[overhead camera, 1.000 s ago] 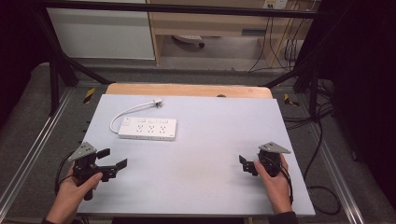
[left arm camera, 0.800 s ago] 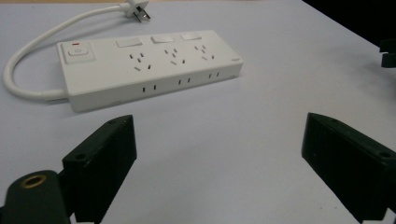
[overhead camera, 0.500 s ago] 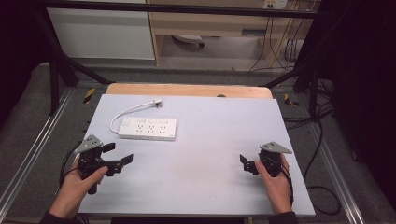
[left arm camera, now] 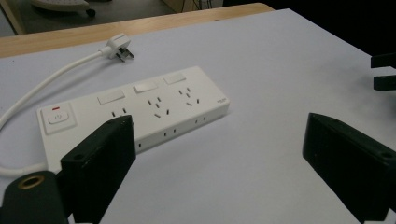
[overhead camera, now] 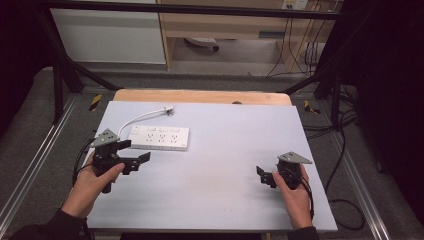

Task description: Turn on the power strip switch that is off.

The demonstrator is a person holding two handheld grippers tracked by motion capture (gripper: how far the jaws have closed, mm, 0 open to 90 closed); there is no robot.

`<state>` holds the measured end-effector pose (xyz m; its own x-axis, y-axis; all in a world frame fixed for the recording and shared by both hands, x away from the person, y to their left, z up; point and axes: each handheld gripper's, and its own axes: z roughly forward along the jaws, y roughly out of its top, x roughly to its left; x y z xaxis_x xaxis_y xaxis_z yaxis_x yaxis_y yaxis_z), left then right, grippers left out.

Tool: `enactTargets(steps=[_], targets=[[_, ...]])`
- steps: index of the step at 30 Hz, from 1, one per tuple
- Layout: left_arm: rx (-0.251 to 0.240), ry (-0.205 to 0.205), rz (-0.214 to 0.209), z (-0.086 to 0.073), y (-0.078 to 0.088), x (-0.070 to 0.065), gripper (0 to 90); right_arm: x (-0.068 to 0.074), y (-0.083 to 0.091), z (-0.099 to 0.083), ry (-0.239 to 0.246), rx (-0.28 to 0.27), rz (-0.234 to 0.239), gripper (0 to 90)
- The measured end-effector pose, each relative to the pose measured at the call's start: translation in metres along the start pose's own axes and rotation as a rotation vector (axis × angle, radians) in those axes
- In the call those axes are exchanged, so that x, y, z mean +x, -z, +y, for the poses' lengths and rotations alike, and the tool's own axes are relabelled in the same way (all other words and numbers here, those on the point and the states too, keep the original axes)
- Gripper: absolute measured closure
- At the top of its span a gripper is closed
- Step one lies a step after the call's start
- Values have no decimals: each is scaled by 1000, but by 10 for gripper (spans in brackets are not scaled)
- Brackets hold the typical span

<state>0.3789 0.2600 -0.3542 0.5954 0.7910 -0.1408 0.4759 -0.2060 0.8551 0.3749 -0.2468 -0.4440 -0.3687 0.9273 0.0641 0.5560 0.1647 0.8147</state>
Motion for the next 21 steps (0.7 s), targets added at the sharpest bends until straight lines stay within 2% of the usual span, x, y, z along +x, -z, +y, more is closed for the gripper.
enactTargets(steps=[9,14,21], targets=[[26,-4,-18,18,-13,-1,97,-1,-1,0,-18,1,8,47],[-15,19,21,25,-18,1,95,-1,0,-1,-18,0,4,48],[3,-3,32,41,-23,5,95,0,1,-1,-16,-2,2,48]])
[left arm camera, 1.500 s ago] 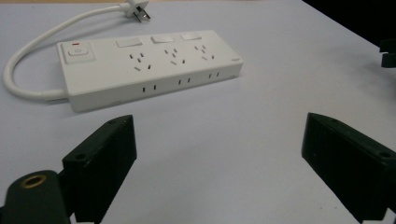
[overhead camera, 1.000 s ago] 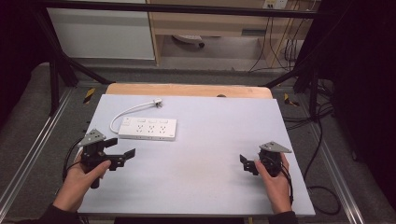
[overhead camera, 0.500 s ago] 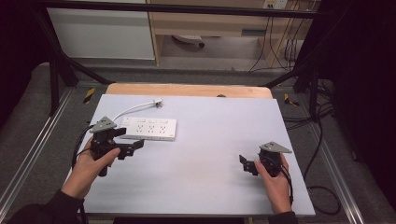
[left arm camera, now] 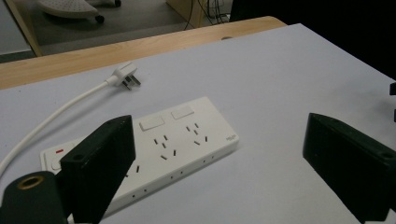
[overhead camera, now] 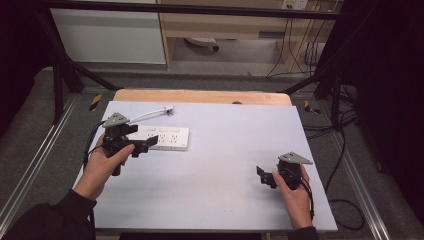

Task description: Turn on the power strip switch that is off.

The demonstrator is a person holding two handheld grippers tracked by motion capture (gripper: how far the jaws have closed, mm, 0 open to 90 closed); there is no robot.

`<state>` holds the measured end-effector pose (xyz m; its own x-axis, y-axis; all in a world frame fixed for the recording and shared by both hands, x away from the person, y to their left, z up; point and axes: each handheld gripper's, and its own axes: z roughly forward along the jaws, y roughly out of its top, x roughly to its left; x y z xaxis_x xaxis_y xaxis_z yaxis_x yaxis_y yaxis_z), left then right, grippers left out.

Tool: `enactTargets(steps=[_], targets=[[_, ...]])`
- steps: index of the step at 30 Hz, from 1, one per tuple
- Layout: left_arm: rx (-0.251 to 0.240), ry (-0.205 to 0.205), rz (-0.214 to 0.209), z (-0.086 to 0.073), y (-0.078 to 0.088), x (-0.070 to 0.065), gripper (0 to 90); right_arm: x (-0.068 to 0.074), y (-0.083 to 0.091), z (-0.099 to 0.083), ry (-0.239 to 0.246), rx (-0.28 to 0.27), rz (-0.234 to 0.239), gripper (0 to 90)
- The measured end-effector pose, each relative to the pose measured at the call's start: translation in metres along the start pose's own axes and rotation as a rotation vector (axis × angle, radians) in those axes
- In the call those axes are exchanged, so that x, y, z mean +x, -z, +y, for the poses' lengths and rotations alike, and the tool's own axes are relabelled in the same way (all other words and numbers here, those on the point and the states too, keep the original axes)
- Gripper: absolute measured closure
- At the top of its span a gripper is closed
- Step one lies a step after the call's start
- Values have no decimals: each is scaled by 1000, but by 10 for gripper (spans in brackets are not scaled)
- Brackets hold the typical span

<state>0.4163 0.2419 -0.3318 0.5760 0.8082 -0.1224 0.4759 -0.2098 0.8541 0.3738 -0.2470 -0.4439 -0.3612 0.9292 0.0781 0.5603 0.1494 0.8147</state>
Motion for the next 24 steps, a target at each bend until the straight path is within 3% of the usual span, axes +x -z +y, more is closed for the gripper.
enactTargets(steps=[10,24], targets=[[20,-8,8,11,-10,10,95,-1,0,0,7,-6,-3,48],[33,15,13,19,-25,20,98,1,1,1,12,-10,5,47]])
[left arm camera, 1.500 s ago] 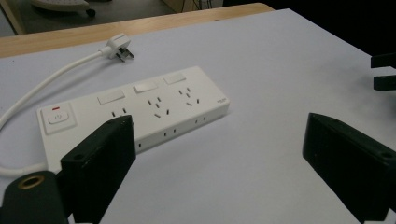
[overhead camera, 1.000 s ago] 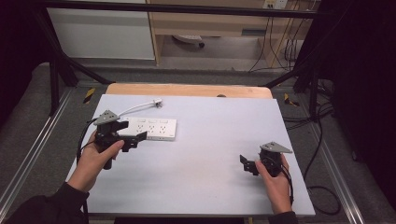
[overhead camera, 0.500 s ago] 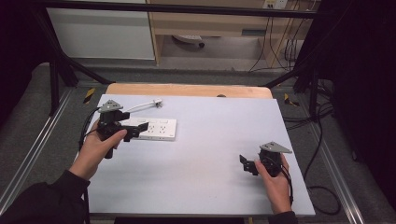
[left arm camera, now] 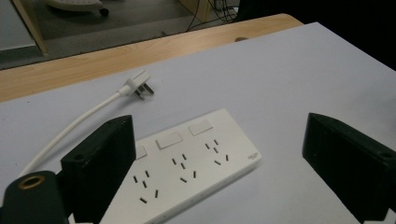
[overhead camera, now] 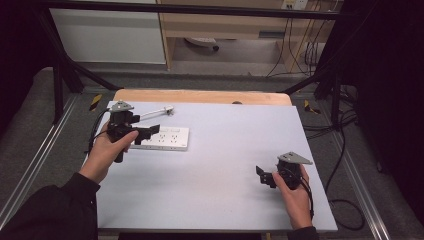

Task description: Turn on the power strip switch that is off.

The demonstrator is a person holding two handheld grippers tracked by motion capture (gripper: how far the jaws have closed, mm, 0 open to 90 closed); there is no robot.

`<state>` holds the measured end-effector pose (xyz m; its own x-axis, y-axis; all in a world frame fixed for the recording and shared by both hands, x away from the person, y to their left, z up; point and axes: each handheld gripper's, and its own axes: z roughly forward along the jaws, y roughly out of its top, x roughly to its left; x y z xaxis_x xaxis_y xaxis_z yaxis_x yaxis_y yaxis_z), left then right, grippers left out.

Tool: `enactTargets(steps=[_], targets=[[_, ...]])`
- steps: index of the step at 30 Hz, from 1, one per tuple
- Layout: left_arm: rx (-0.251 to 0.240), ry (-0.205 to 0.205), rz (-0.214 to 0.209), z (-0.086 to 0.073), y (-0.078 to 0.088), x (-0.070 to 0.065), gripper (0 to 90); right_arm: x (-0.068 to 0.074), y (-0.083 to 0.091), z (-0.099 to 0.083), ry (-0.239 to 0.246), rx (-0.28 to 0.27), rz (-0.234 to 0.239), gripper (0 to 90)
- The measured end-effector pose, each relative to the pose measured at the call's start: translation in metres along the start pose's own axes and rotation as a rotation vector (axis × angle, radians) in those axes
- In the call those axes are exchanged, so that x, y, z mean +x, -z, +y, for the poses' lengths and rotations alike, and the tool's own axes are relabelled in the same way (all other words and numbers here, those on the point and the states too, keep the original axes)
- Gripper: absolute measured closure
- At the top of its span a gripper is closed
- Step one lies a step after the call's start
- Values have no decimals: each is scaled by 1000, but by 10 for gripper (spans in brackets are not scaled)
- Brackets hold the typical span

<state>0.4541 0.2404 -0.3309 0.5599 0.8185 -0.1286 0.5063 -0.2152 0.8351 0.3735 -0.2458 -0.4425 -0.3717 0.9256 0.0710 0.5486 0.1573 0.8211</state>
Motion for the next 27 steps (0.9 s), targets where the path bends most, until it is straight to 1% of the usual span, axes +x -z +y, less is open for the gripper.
enactTargets(steps=[5,10,14,15,18,20,23,27], targets=[[9,-7,-1,0,-6,0,98,-1,0,0,-1,1,-3,47],[24,-8,8,-2,-11,5,98,1,0,0,5,3,-1,47],[30,1,16,-3,-14,9,99,-1,0,-1,7,0,-4,47],[28,4,19,-3,-15,11,99,-1,0,-1,-3,2,-3,47],[23,9,22,-4,-18,13,102,-1,0,-1,4,4,0,47],[26,8,24,-4,-20,15,104,1,0,-1,-1,6,4,46],[24,14,28,-4,-23,17,104,1,0,0,2,6,4,46],[28,12,34,-4,-27,19,106,1,0,0,1,5,5,46]])
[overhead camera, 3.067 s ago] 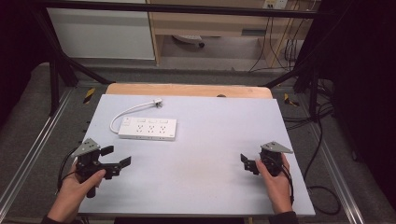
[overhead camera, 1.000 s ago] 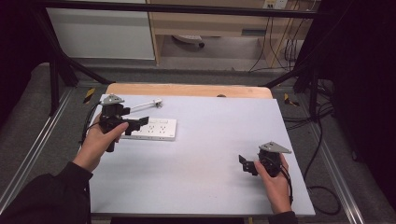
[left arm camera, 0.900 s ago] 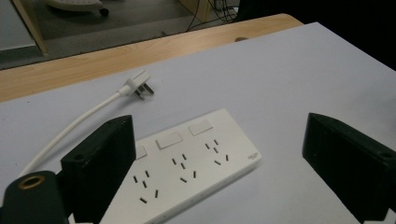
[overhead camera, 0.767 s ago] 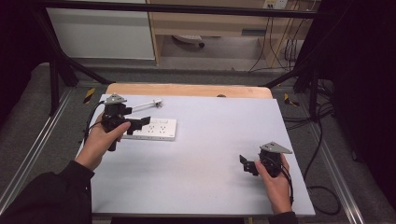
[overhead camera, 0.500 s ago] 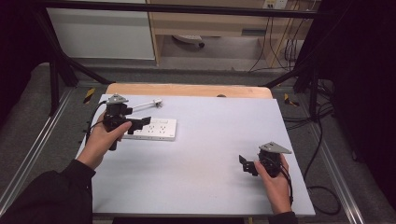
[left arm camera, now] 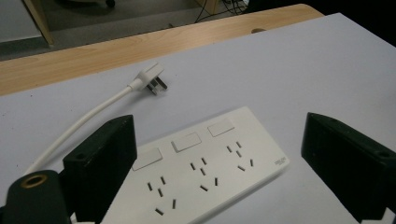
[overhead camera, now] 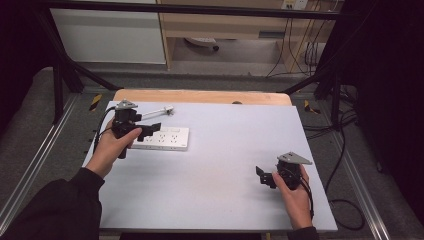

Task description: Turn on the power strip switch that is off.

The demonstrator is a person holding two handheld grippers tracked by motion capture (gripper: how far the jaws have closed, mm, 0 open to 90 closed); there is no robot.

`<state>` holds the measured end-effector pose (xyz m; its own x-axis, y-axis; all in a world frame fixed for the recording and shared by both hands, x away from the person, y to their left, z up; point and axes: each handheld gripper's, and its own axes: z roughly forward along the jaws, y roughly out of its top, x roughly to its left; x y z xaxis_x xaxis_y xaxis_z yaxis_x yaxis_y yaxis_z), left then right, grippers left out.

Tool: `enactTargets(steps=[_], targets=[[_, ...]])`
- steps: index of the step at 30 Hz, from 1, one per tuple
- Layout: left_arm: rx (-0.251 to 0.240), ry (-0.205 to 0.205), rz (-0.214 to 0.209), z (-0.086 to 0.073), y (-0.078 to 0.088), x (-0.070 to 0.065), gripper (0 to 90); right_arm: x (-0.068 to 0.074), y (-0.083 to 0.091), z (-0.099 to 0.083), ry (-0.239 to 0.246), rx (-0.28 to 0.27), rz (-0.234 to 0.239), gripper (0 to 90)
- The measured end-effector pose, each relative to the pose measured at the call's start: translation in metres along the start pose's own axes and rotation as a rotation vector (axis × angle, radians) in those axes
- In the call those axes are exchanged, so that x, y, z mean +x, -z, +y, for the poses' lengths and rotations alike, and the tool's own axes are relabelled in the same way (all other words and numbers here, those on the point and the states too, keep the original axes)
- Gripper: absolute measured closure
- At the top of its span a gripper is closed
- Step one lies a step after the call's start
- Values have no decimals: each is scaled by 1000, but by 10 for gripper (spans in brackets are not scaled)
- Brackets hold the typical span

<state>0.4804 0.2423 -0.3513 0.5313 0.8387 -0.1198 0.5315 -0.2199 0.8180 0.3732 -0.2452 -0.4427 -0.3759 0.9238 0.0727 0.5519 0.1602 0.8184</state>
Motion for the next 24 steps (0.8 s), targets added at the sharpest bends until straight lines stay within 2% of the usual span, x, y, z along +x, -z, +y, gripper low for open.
enactTargets(steps=[7,15,20,24], targets=[[-12,5,19,0,-8,5,113,0,0,0,1,2,0,46],[8,-13,42,-3,-18,6,113,0,0,0,2,-1,2,45],[27,-8,52,-5,-23,9,113,0,0,0,2,-2,3,46],[24,6,66,-6,-25,14,118,0,0,0,3,-3,5,45]])
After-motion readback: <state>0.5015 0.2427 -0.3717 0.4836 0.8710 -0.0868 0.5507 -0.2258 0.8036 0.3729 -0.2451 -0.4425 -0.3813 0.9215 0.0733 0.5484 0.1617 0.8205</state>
